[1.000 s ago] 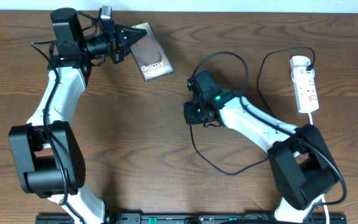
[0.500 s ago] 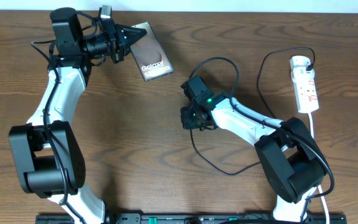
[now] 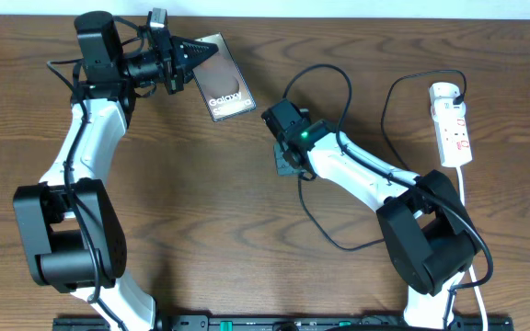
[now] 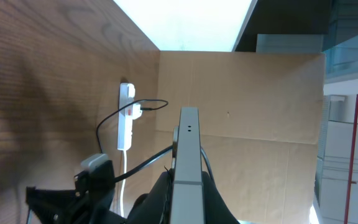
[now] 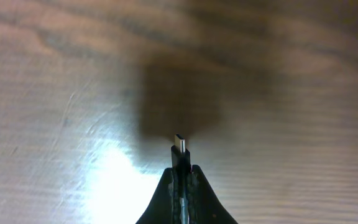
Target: Plug charger to phone and switch on socket
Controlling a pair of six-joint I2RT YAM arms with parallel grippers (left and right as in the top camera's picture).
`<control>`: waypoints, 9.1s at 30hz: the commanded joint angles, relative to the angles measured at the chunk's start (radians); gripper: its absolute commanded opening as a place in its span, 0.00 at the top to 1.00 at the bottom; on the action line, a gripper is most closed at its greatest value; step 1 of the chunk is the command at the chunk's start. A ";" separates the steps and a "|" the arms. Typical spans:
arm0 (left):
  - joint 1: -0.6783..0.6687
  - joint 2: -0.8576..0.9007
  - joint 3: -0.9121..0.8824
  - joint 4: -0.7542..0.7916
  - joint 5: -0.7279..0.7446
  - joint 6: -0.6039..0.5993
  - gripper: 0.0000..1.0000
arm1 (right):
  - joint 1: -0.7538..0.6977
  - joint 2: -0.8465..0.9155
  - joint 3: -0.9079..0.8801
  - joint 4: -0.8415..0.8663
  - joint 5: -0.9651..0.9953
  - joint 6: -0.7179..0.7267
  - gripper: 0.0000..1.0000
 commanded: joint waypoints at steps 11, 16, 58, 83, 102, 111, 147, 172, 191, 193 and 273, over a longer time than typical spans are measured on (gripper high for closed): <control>0.005 0.006 0.016 0.006 0.040 -0.002 0.93 | -0.017 0.076 0.016 -0.026 -0.035 -0.024 0.99; 0.005 0.006 0.016 0.006 0.043 -0.001 0.93 | -0.050 0.078 0.016 -0.040 -0.145 -0.011 0.99; 0.005 0.006 0.016 0.006 0.063 0.003 0.93 | -0.277 -0.106 0.020 0.065 -1.327 -0.640 0.99; 0.000 0.006 0.016 0.006 0.061 0.100 0.93 | -0.286 -0.105 0.019 0.196 -1.687 -0.490 0.99; -0.027 0.006 0.016 0.015 -0.043 0.101 0.92 | -0.246 -0.105 0.019 0.330 -1.629 -0.325 0.99; -0.029 0.006 0.016 0.030 -0.039 0.101 0.93 | -0.246 -0.105 0.019 0.387 -1.596 -0.253 0.99; 0.058 0.006 0.016 0.149 -0.067 0.017 0.93 | -0.192 -0.075 0.019 -0.061 -0.468 -0.208 0.99; 0.058 0.006 0.016 0.149 -0.043 0.018 0.93 | -0.150 0.086 0.022 -0.140 -0.349 -0.167 0.70; 0.058 0.006 0.016 0.149 -0.043 0.018 0.93 | -0.147 0.086 0.093 -0.268 -0.294 -0.058 0.67; 0.058 0.006 0.016 0.149 -0.043 0.018 0.93 | -0.139 0.087 0.084 -0.276 -0.309 -0.046 0.68; -0.005 0.006 0.016 0.148 0.031 0.104 0.93 | -0.241 -0.021 0.044 0.182 -1.769 -0.517 0.99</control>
